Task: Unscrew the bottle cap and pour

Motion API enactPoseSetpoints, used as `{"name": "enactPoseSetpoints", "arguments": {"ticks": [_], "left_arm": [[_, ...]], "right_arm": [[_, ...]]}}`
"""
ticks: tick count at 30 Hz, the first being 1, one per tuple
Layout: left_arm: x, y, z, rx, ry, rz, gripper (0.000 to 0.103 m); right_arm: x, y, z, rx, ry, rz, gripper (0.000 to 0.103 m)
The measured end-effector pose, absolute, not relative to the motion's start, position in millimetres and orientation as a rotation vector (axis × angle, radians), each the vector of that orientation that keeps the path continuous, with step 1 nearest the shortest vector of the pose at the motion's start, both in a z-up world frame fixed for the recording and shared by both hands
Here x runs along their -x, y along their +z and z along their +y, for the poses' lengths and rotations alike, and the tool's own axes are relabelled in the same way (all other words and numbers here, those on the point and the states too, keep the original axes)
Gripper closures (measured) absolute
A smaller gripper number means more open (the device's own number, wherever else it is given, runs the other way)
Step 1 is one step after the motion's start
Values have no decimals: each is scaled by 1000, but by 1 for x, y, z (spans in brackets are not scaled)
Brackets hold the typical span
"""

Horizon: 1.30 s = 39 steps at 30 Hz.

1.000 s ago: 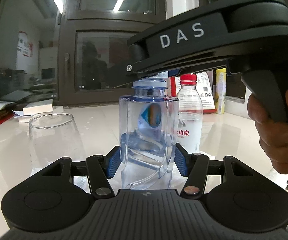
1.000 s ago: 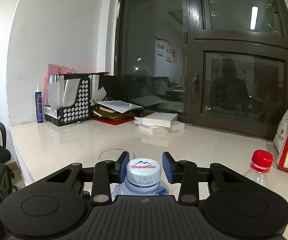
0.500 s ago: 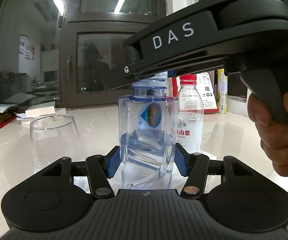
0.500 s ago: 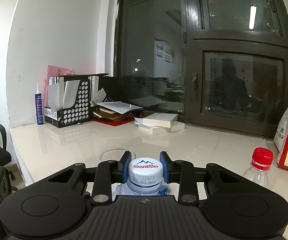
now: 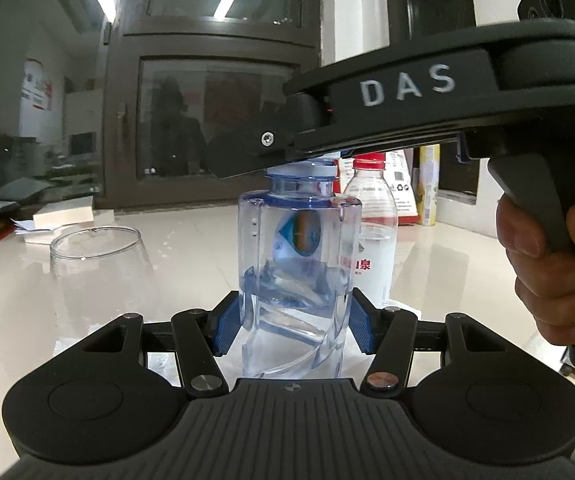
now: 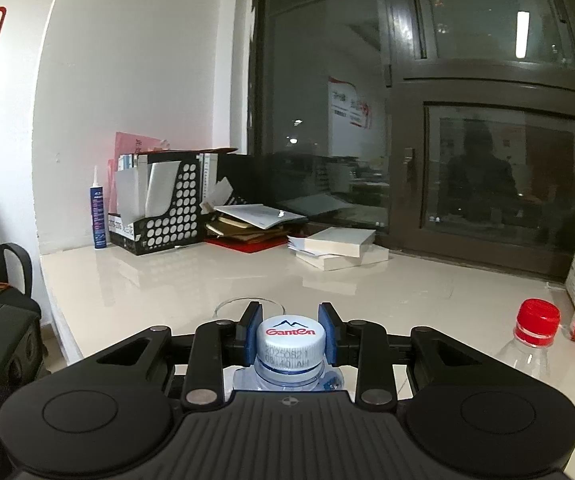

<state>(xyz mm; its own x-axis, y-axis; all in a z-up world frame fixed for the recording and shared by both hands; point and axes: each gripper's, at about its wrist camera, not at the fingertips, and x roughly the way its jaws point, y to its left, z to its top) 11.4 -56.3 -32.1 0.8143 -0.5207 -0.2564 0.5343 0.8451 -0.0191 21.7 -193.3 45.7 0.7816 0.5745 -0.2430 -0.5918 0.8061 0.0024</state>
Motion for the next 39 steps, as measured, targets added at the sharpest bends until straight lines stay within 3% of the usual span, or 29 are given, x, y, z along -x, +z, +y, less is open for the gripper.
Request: {"name": "enactPoseSetpoints", "arguments": {"ticks": [23, 39], "left_arm": [[-52, -33, -14, -68, -951, 287, 44], [-33, -34, -25, -77, -816, 271, 45]], "right_arm": [[-37, 57, -222, 75, 893, 225, 70], [-29, 62, -210, 99, 801, 246, 65]]}}
